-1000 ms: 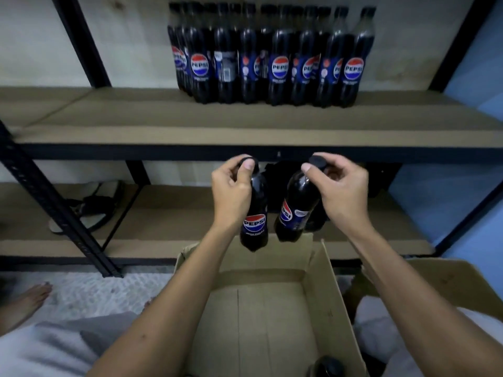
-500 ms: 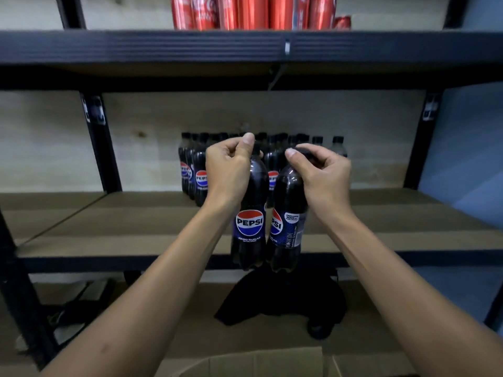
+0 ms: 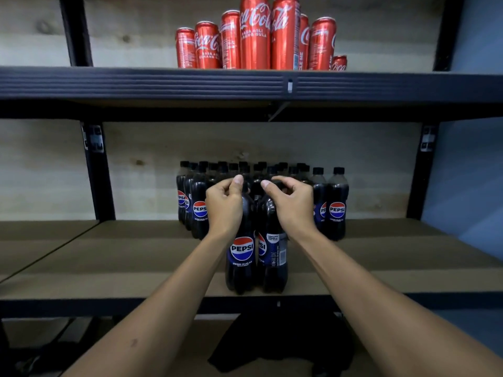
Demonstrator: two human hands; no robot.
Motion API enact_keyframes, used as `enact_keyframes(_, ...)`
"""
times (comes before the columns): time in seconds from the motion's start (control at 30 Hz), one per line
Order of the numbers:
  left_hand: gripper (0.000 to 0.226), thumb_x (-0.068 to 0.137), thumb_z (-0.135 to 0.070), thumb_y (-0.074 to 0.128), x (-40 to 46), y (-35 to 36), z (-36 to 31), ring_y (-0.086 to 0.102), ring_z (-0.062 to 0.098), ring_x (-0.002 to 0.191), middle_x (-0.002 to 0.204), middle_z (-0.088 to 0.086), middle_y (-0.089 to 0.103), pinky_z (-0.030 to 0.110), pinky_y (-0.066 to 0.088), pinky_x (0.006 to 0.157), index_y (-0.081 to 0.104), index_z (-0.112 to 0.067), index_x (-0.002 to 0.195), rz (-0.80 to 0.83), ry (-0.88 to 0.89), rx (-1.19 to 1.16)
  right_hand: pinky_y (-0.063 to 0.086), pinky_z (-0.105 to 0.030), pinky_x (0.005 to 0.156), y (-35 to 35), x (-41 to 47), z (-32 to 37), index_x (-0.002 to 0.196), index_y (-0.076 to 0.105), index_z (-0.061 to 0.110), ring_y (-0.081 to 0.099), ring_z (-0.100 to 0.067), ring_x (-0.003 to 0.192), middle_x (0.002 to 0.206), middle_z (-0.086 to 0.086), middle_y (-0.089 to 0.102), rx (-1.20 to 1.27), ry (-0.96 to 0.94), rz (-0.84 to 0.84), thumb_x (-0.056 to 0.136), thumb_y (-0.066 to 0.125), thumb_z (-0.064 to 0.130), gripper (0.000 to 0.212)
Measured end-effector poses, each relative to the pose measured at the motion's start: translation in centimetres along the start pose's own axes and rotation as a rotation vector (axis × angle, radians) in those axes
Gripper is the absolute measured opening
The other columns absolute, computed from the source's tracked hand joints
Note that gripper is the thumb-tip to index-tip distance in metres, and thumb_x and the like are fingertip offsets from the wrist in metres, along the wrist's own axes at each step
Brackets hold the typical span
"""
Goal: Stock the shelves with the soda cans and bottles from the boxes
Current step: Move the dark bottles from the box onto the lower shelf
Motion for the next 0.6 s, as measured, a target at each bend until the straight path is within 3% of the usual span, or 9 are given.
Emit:
enact_keyframes(0.07,0.038,0.100,-0.030,0.052,0.4,0.0,0.6,0.044,0.001,0.049,0.049,-0.015,0.051,0.024,0.038,0.055,0.061,-0.018,0.065,-0.021,0.012,0.030,0.057,-0.029,0.075,0.3,0.4,-0.4,0.099,0.074,0.014,0.070,-0.010,0.080,0.083,0.003,0.074,-0.019,-0.013,-0.017,0.084,0.075,0.033,0.025)
enact_keyframes(0.17,0.029,0.101,-0.032,0.050,0.3,0.0,0.5,0.057,0.000,0.061,0.062,-0.014,0.061,0.024,0.046,0.063,0.067,-0.016,0.084,-0.046,0.095,0.078,0.051,-0.016,0.078,0.9,-0.1,-1.3,0.113,0.070,0.016,0.066,0.001,0.090,0.096,0.009,0.072,-0.015,-0.011,-0.016,0.092,0.067,0.035,0.029)
enact_keyframes(0.27,0.024,0.101,-0.035,0.047,-0.9,0.3,1.6,0.060,-0.006,0.080,0.082,-0.011,0.066,0.019,0.048,0.075,0.064,-0.019,0.106,-0.018,0.157,0.160,0.046,-0.023,0.100,1.4,-1.9,-3.4,0.140,0.051,0.019,0.056,0.001,0.116,0.126,0.010,0.063,-0.019,0.044,0.004,0.097,0.052,0.046,0.051)
enact_keyframes(0.4,0.060,0.096,-0.054,0.040,-3.2,0.4,5.4,0.050,0.004,0.124,0.132,-0.005,0.056,0.025,0.041,0.103,0.038,-0.018,0.144,0.083,0.148,0.163,0.041,-0.026,0.106,1.3,-4.1,-5.8,0.148,0.033,0.027,0.049,-0.002,0.127,0.140,0.007,0.052,-0.043,0.006,0.022,0.096,0.042,0.058,0.061)
enact_keyframes(0.53,0.071,0.096,-0.050,0.043,-5.8,0.0,8.7,0.039,0.006,0.138,0.151,-0.005,0.040,0.033,0.038,0.112,0.014,-0.022,0.155,0.203,0.165,0.200,0.041,-0.006,0.091,1.3,-5.0,-7.6,0.154,0.016,0.027,0.050,0.015,0.107,0.154,-0.001,0.036,-0.069,0.001,0.086,0.091,0.048,0.065,0.081)
enact_keyframes(0.6,0.075,0.096,-0.048,0.046,-6.2,-0.4,9.6,0.035,0.010,0.141,0.156,-0.004,0.033,0.042,0.036,0.113,0.010,-0.022,0.156,0.222,0.168,0.223,0.035,-0.007,0.101,1.5,-5.0,-7.9,0.155,0.015,0.024,0.039,0.017,0.125,0.160,0.003,0.027,-0.116,-0.006,0.102,0.090,0.052,0.063,0.085)
Point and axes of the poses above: each hand's wrist, its own x-axis towards the middle knuckle, its own y-axis out of the palm, z = x × y, the point moved 7 cm from there along x, towards the middle knuckle
